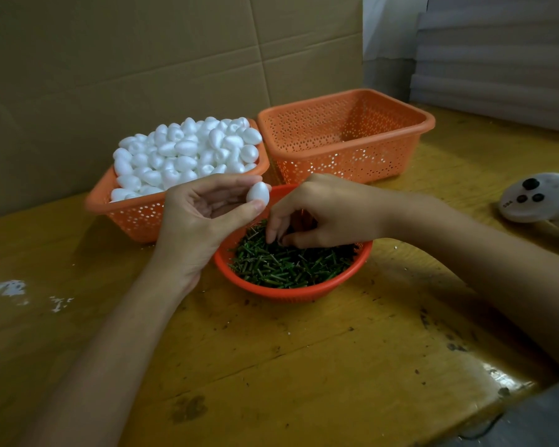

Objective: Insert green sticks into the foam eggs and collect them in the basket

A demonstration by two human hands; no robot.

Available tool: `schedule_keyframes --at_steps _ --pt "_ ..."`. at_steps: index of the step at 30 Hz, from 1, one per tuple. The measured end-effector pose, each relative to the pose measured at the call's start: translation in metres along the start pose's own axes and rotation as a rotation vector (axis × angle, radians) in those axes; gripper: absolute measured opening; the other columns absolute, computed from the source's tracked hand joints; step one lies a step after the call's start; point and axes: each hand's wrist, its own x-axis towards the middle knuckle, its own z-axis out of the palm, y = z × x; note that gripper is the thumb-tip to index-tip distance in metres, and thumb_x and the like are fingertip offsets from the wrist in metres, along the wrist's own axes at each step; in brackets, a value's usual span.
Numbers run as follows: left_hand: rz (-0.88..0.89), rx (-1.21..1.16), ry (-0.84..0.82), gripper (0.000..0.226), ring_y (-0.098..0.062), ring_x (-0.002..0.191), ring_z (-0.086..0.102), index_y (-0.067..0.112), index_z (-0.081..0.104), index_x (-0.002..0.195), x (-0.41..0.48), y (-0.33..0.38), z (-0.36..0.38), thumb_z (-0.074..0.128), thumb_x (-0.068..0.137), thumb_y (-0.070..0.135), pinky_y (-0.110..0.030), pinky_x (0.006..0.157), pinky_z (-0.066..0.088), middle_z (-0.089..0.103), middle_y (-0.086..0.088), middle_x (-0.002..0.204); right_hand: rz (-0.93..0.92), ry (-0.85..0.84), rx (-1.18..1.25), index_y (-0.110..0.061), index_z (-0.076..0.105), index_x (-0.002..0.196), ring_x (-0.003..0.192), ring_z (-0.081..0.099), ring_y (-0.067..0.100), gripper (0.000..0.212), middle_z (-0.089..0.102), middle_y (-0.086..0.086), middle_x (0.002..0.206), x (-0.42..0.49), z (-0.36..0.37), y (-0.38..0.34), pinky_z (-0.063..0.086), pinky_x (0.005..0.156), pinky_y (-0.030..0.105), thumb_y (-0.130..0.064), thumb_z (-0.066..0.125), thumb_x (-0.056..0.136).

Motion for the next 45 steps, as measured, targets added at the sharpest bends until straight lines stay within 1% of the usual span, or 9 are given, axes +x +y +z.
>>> schedule_keyframes --at_steps 9,15,21,25,28,32,35,39,45 --pt "0.007 0.000 0.021 0.031 -0.021 0.107 0.077 0.015 0.079 0.108 0.0000 -0.0005 -0.0010 0.085 0.078 0.015 -0.023 0.091 0.058 0.081 -0.002 0.110 -0.001 -0.008 -0.010 -0.026 0.076 0.115 0.098 0.070 0.001 0.030 0.076 -0.014 0.103 0.0004 -0.0001 0.0006 0.051 0.092 0.028 -0.012 0.074 0.089" --pt "0.016 -0.005 0.018 0.031 -0.025 0.109 0.076 0.012 0.076 0.110 0.0003 -0.0010 -0.0014 0.083 0.080 0.015 -0.033 0.098 0.060 0.081 -0.007 0.111 -0.005 0.000 -0.010 -0.026 0.076 0.114 0.097 0.070 0.002 0.029 0.077 -0.013 0.102 0.0002 0.0003 0.0008 0.051 0.092 0.028 -0.012 0.075 0.089" --pt "0.042 -0.041 0.007 0.028 -0.030 0.094 0.079 0.018 0.079 0.112 0.0020 -0.0036 -0.0022 0.075 0.091 0.001 -0.028 0.084 0.061 0.080 -0.011 0.111 -0.002 0.007 -0.001 -0.024 0.077 0.114 0.097 0.071 0.004 0.030 0.077 -0.011 0.102 0.0002 0.0010 0.0008 0.051 0.093 0.031 -0.010 0.075 0.088" --pt "0.053 -0.049 0.018 0.029 -0.032 0.090 0.080 0.025 0.081 0.107 0.0027 -0.0037 -0.0034 0.076 0.091 0.002 -0.027 0.082 0.062 0.080 -0.010 0.111 -0.005 0.008 -0.007 -0.024 0.077 0.114 0.097 0.071 0.004 0.030 0.078 -0.011 0.102 0.0001 0.0009 0.0007 0.051 0.093 0.032 -0.010 0.075 0.087" --pt "0.054 -0.043 0.008 0.025 -0.033 0.091 0.080 0.023 0.080 0.108 0.0027 -0.0033 -0.0041 0.082 0.086 0.011 -0.029 0.083 0.062 0.079 -0.012 0.113 -0.003 -0.002 -0.013 -0.025 0.076 0.115 0.098 0.071 0.004 0.030 0.077 -0.011 0.103 0.0003 0.0001 0.0002 0.051 0.094 0.033 -0.011 0.075 0.088" --pt "0.060 -0.005 0.031 0.030 -0.033 0.094 0.079 0.021 0.079 0.106 0.0023 -0.0036 -0.0024 0.089 0.081 0.009 -0.034 0.087 0.063 0.079 -0.011 0.112 -0.009 -0.004 -0.024 -0.026 0.076 0.115 0.097 0.071 0.003 0.031 0.077 -0.013 0.102 0.0002 -0.0001 -0.0006 0.051 0.093 0.031 -0.012 0.075 0.088" --pt "0.050 -0.019 0.027 0.029 -0.033 0.092 0.080 0.021 0.079 0.106 0.0015 -0.0029 -0.0021 0.087 0.081 0.009 -0.033 0.086 0.062 0.080 -0.011 0.111 -0.016 0.004 -0.023 -0.025 0.077 0.114 0.097 0.070 0.002 0.030 0.077 -0.013 0.102 -0.0002 -0.0003 0.0002 0.051 0.093 0.028 -0.011 0.075 0.088" --pt "0.043 -0.021 0.019 0.027 -0.031 0.091 0.080 0.017 0.077 0.107 0.0019 -0.0031 -0.0025 0.081 0.086 0.001 -0.030 0.084 0.062 0.080 -0.012 0.110 -0.056 0.058 -0.005 -0.022 0.078 0.110 0.093 0.070 -0.004 0.027 0.078 -0.013 0.099 0.0002 0.0000 0.0001 0.052 0.089 0.023 -0.008 0.077 0.087" --pt "0.025 -0.013 0.019 0.023 -0.031 0.090 0.079 0.012 0.073 0.108 0.0031 -0.0041 -0.0034 0.075 0.090 -0.002 -0.028 0.082 0.062 0.080 -0.012 0.109 -0.053 0.139 -0.050 -0.027 0.077 0.109 0.096 0.070 -0.004 0.022 0.077 -0.016 0.100 0.0010 0.0009 0.0040 0.053 0.090 0.028 -0.017 0.078 0.089"
